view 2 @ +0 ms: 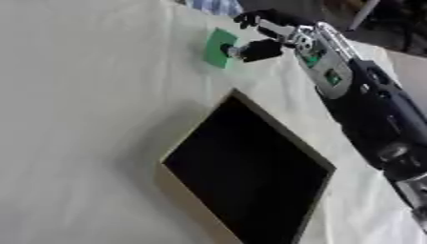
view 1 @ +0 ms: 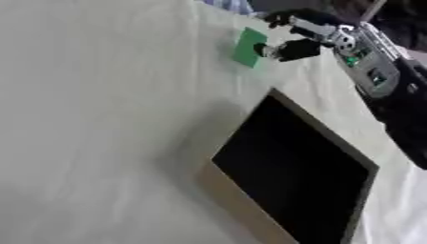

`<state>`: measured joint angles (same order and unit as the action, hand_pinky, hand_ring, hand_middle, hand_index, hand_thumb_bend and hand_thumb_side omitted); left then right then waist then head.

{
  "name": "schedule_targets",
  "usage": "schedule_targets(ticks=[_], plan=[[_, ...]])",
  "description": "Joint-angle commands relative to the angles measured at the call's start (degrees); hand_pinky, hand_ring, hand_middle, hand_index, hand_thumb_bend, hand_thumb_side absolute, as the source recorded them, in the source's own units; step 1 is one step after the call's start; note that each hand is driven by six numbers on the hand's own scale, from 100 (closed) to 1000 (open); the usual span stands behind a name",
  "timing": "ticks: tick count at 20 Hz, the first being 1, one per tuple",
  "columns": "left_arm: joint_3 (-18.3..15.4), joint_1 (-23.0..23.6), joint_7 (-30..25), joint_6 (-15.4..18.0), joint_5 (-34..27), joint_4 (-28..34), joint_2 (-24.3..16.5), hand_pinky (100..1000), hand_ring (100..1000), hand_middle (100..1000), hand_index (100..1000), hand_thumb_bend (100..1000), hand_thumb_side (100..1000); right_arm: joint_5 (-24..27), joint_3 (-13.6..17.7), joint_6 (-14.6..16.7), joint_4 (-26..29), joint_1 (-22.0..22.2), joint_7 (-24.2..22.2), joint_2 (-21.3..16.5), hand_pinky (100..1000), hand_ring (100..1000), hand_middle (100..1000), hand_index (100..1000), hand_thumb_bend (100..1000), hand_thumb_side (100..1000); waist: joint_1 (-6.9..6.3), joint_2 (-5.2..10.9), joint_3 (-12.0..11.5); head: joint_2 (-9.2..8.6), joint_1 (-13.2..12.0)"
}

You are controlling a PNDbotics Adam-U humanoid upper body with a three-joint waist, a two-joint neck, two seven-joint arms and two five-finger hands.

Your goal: Pick up objects on the table and place them in the box.

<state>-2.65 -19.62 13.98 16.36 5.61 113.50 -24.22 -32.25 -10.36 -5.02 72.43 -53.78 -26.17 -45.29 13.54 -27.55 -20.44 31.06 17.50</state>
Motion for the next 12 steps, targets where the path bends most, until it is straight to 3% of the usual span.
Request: schedule_targets(ticks=[1,12], plan=[[-0.2,-0.3,0.1,-0.1,0.1,1.1,-0.5,583,591,565,769,100,732,0.4,0.9,0.4,0.2,-1.0,-0.1,-2.5,892,977,889,1000,318,766,-0.59,1.04,0.1,-1.07,0.2],[-0.1,-0.3,0.0,-0.3,0.2,1.1,0.0,580,587,560,767,100,734,1.0,0.8,0.8,-0.5,-1.6,0.3,-1.6,884,973,881,1000,304,802,-0.59,-0.27,-0.2,-1.51,1.0]])
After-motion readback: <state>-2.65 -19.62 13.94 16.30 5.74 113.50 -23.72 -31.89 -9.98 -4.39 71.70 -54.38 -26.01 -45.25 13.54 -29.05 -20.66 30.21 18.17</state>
